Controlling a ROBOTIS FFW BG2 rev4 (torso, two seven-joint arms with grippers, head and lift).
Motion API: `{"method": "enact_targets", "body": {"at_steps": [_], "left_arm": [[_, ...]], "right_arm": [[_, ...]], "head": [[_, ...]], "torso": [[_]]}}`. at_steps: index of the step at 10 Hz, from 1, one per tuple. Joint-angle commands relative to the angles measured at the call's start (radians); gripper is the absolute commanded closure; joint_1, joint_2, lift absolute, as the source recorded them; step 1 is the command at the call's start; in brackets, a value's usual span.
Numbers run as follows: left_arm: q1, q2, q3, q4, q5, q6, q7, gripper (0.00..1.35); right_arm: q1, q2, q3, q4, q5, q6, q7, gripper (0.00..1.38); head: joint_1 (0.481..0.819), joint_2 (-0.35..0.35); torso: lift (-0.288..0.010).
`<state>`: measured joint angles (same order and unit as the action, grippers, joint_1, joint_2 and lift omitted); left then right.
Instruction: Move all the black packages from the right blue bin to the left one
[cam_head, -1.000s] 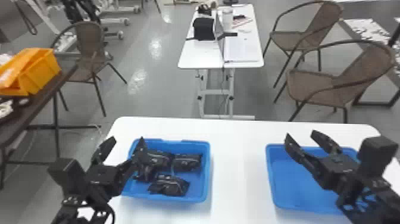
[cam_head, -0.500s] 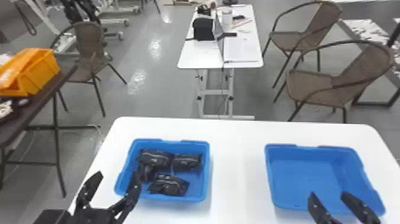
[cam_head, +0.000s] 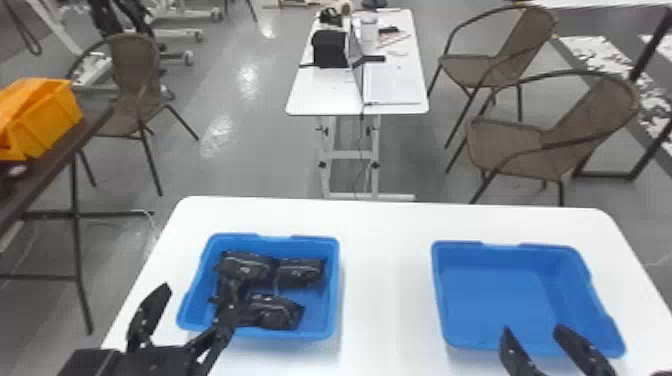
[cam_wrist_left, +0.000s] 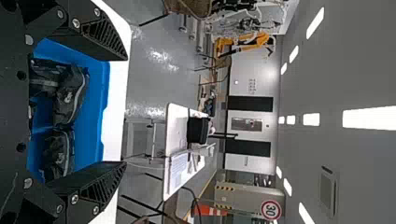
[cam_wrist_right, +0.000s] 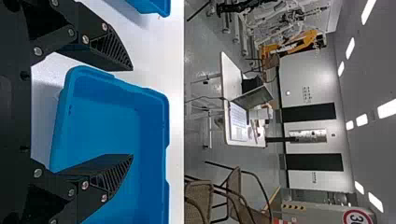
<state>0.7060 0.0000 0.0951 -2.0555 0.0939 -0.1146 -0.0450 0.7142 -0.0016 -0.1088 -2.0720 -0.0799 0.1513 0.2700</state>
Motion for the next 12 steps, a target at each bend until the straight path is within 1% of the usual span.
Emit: {"method": "enact_targets", "body": {"at_steps": [1, 7, 9, 11, 12], "left_arm": [[0.001, -0.003, -0.002, 0.000, 0.003, -0.004, 0.001, 0.25], [-0.011, -0.003, 0.003, 0.000, 0.010, 0.001, -0.001, 0.26], [-0.019, 0.009, 0.002, 0.001, 0.010, 0.006, -0.004, 0.26], [-0.026, 0.012, 0.002, 0.001, 0.007, 0.007, -0.006, 0.26], [-0.025, 0.018, 0.000, 0.001, 0.010, 0.009, -0.006, 0.26]], "right_arm": [[-0.002, 0.002, 0.000, -0.003, 0.005, 0.001, 0.001, 0.40], [-0.009, 0.002, 0.001, -0.003, 0.011, 0.001, 0.005, 0.41], [-0.012, 0.002, 0.000, -0.003, 0.015, 0.001, 0.006, 0.42], [-0.015, 0.002, 0.001, -0.005, 0.019, -0.001, 0.009, 0.42], [-0.015, 0.002, 0.001, -0.003, 0.019, 0.001, 0.009, 0.42]], "head": [[0.695, 0.071], [0.695, 0.072], [0.695, 0.073], [0.695, 0.072], [0.695, 0.071]], "torso": [[0.000], [0.000], [0.000], [0.000], [0.000]]}}
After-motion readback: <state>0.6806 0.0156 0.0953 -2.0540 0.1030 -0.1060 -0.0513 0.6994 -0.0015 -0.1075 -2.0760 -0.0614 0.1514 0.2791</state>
